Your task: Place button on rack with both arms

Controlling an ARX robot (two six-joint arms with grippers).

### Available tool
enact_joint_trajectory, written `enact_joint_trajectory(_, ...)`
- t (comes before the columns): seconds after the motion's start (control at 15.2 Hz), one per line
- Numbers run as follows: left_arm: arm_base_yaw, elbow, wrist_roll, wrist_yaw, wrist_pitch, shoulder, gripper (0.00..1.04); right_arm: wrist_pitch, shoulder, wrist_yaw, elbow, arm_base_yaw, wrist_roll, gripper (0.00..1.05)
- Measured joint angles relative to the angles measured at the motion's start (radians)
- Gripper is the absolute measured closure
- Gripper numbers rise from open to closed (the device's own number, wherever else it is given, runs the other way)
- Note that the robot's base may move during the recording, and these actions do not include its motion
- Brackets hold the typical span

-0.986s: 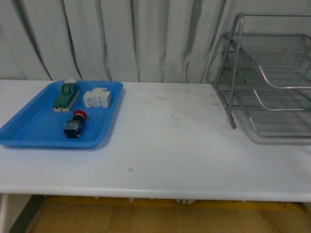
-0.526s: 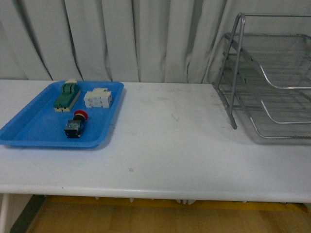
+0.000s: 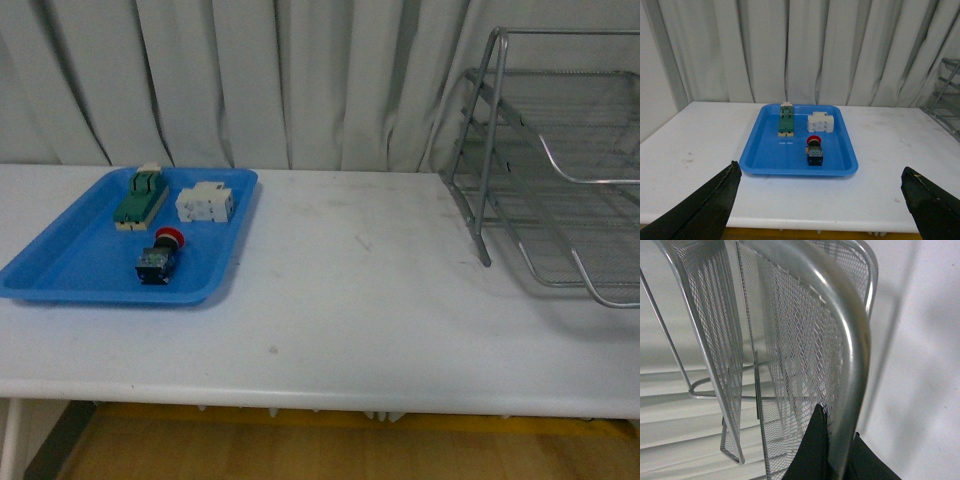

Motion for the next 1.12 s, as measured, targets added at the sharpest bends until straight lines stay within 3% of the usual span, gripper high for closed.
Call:
enact_joint_trajectory(0.13,0.0,0.0,0.0,0.0,0.0,0.0,0.07,0.002,-0.018,-0.01,-0.032,-0.013,-0.001,1.02)
enact_joint_trajectory(0.46,0.0,0.0,0.0,0.0,0.001,0.0,0.07,-0.024,-0.06,0.043,-0.087,-0.072,-0.021,0.47)
enact_joint_trajectory(0.72,0.0,0.0,0.0,0.0,0.0,0.0,0.07,-0.023,-0.202,-0.014,-0.209,-0.084,-0.012,0.04)
enact_joint_trajectory(1.12,0.0,0.0,0.0,0.0,0.0,0.0,0.07,-0.024,-0.777,-0.241,-0.474,-0.216,-0.102,0.06)
